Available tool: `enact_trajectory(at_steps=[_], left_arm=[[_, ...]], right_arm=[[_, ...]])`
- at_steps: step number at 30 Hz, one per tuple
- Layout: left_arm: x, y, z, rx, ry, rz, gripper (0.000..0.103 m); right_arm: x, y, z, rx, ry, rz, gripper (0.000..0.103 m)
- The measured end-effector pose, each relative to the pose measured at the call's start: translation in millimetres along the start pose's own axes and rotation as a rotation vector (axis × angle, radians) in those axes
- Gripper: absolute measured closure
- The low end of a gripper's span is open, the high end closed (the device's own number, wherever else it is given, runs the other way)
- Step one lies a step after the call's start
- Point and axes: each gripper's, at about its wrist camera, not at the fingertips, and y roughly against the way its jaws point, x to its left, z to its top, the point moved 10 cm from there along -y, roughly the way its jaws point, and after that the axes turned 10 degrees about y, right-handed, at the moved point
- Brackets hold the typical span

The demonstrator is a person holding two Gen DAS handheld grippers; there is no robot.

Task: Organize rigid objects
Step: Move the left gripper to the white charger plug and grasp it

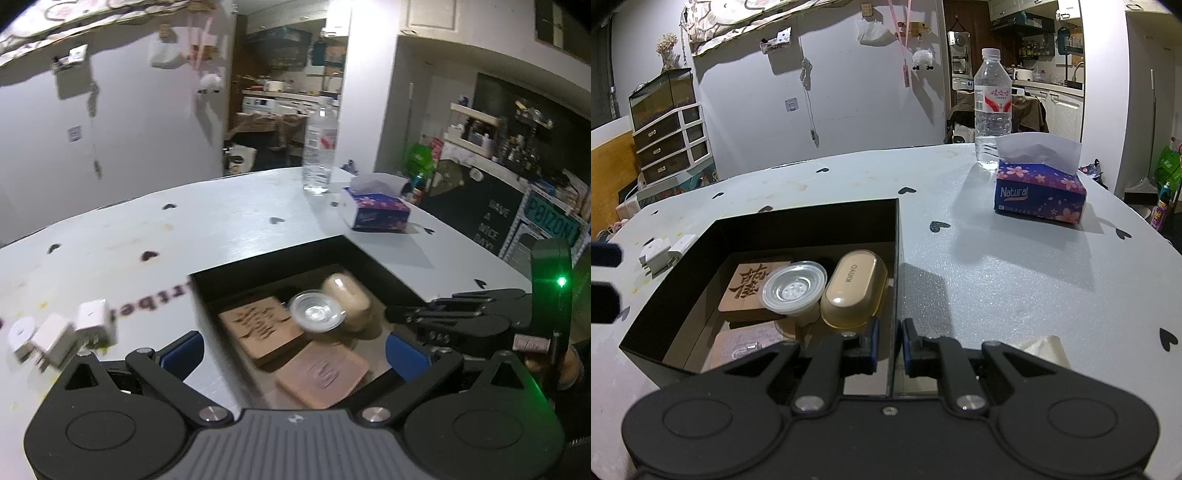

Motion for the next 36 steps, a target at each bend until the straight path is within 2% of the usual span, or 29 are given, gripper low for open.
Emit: enact_trajectory(at_steps=[9,13,17,21,23,26,29,33,36], left_arm=[[46.5,26.2,-9.5,-0.054,0.081,0.089,0.0],[83.3,27.1,-9.2,-0.093,0.147,0.186,0.0],[121.5,16.7,-6.9,-0.125,0.222,0.268,0.0],[148.6,3.5,1.8,-0.192,0.259,0.294,0.002],[161.4,-8.2,7.0,-0.21,0.278,0.309,0.007],[174.5,-29.1,10.3,-0.178,0.319,0.294,0.013],[183.1,-49.1,9.7,-0.137,0.357,0.268,0.014],[194.5,-68.0,8.8,-0.121,0.373,0.292,0.014],[202.8,-79.7,12.1,-0.114,0.373,0.312,0.018]], right_arm=[[0.1,0.0,0.1,0.0,0.0,0.0,0.09],[-0.2,0.0,0.2,0.0,0.0,0.0,0.09],[0.1,-0.1,0.1,0.0,0.0,0.0,0.089],[0.0,0.0,0.1,0.001,0.0,-0.001,0.089],[0.2,-0.1,0.2,0.001,0.0,0.0,0.089],[0.3,-0.3,0.2,0.001,0.002,0.001,0.089],[0.2,-1.1,0.4,0.001,-0.001,0.005,0.089],[0.3,-1.2,0.4,0.0,-0.001,0.006,0.089],[0.9,-1.2,0.3,-0.001,-0.002,0.009,0.089]])
